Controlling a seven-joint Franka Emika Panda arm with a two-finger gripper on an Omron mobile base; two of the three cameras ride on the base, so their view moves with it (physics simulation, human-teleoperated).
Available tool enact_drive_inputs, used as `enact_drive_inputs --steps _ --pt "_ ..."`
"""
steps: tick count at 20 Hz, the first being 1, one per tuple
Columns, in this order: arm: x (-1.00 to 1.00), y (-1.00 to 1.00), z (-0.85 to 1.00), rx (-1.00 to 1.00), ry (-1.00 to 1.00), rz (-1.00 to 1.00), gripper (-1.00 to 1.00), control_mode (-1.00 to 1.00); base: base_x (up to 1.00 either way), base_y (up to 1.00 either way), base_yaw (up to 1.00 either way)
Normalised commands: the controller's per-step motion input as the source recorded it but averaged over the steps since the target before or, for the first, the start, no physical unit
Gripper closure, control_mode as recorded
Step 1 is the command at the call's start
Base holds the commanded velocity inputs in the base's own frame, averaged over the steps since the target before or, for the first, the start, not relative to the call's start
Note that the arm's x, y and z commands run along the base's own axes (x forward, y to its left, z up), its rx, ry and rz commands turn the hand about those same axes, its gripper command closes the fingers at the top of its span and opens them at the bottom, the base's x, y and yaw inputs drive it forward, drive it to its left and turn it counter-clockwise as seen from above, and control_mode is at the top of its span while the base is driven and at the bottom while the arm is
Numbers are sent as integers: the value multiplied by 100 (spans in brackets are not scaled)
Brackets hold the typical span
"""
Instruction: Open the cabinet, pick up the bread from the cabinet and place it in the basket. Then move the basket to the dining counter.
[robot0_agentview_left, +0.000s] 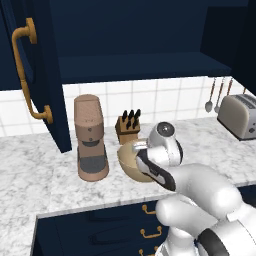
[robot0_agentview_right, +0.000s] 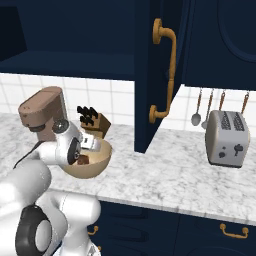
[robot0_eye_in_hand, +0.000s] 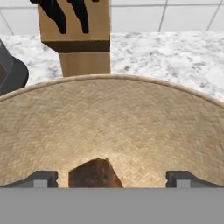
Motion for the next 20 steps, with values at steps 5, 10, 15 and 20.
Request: enact_drive_inputs --steps 5,10,15,20 --pt "-73 -29 64 5 -9 -50 -100 -100 0 0 0" --pt "-66 -38 63 24 10 -38 -100 -100 0 0 0" --pt "-28 -29 10 35 27 -18 -100 -100 0 0 0" --pt "-6 0 5 30 17 2 -100 -100 0 0 0"
